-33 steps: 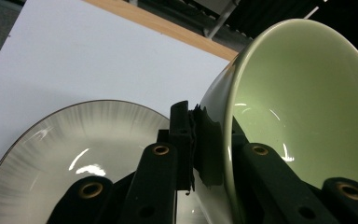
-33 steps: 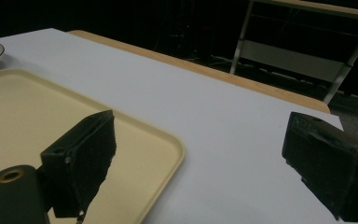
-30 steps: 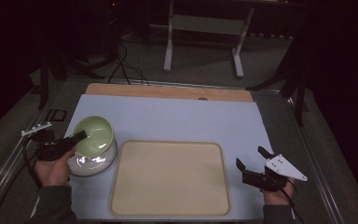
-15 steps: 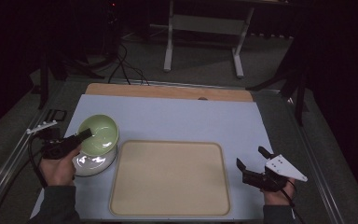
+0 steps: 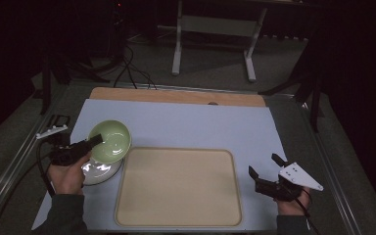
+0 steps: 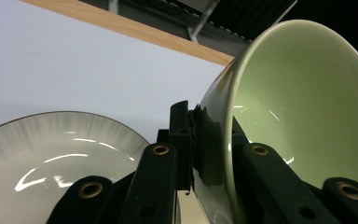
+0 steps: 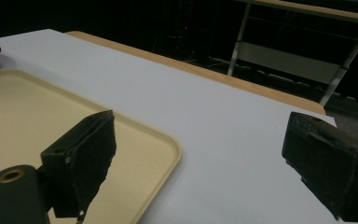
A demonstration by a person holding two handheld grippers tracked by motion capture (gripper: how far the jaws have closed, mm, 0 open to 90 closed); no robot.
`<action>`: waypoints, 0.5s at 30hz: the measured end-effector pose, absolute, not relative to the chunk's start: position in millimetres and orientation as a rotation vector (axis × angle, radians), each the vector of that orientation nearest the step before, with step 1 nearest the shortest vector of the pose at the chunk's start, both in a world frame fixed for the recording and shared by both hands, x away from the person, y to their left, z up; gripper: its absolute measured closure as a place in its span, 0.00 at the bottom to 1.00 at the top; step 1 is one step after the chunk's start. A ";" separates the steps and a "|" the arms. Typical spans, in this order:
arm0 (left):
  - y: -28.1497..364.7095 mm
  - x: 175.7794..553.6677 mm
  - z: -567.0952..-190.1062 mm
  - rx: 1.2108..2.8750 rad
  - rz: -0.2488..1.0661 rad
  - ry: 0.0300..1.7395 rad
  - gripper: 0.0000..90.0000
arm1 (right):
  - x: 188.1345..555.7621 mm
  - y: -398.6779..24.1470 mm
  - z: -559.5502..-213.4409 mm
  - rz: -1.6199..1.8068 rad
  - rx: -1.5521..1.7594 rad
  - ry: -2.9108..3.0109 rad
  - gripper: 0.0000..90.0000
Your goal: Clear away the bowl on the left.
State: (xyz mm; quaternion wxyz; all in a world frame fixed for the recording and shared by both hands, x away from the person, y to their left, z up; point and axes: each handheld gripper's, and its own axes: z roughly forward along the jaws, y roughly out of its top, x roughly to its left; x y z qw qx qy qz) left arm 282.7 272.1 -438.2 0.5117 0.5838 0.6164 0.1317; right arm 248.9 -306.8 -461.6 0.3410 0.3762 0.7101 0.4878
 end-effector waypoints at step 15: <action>255.7 286.5 -436.4 1.436 0.331 1.458 0.91 | 249.3 -308.3 -461.7 1.277 0.989 1.838 0.10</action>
